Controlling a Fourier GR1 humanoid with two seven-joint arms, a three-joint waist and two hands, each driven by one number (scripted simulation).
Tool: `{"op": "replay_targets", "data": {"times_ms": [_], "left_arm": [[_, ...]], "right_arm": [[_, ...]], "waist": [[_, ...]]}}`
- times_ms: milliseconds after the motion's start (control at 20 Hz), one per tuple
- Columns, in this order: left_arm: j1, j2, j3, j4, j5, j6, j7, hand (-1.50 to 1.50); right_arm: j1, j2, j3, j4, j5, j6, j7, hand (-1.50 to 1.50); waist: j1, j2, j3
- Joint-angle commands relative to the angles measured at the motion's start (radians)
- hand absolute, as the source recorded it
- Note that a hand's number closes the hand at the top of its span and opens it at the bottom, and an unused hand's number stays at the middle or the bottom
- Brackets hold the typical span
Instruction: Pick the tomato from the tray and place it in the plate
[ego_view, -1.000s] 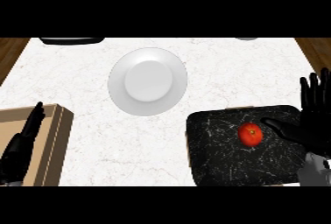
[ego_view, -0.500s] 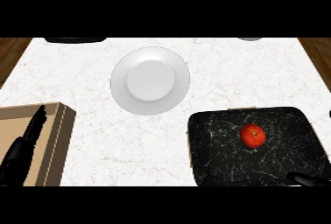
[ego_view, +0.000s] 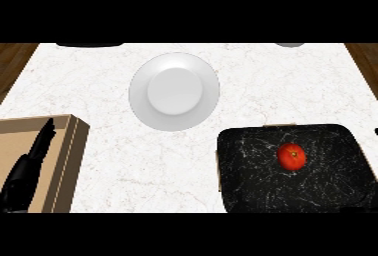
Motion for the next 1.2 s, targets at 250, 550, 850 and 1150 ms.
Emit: {"op": "replay_targets", "data": {"times_ms": [250, 550, 850, 1150], "left_arm": [[-0.017, -0.046, -0.021, -0.037, -0.048, -0.006, 0.052, 0.0], [-0.019, -0.043, 0.016, -0.034, -0.056, -0.033, 0.066, 0.0], [0.013, -0.083, 0.05, -0.012, -0.072, -0.061, 0.024, 0.0], [0.014, -0.114, 0.084, 0.002, -0.12, -0.082, 0.01, 0.0]], "right_arm": [[-0.178, -0.101, 0.094, 0.109, 0.038, 0.134, 0.252, -1.5], [-0.248, -0.096, 0.167, 0.28, 0.131, 0.268, 0.213, -1.5], [-0.309, -0.083, 0.181, 0.328, 0.181, 0.397, 0.236, -1.5], [-0.323, 0.022, 0.204, 0.479, 0.318, 0.437, 0.099, -1.5]], "waist": [[0.012, 0.001, 0.001], [0.01, 0.001, 0.002], [0.0, -0.001, 0.001], [-0.001, -0.001, 0.001]]}}
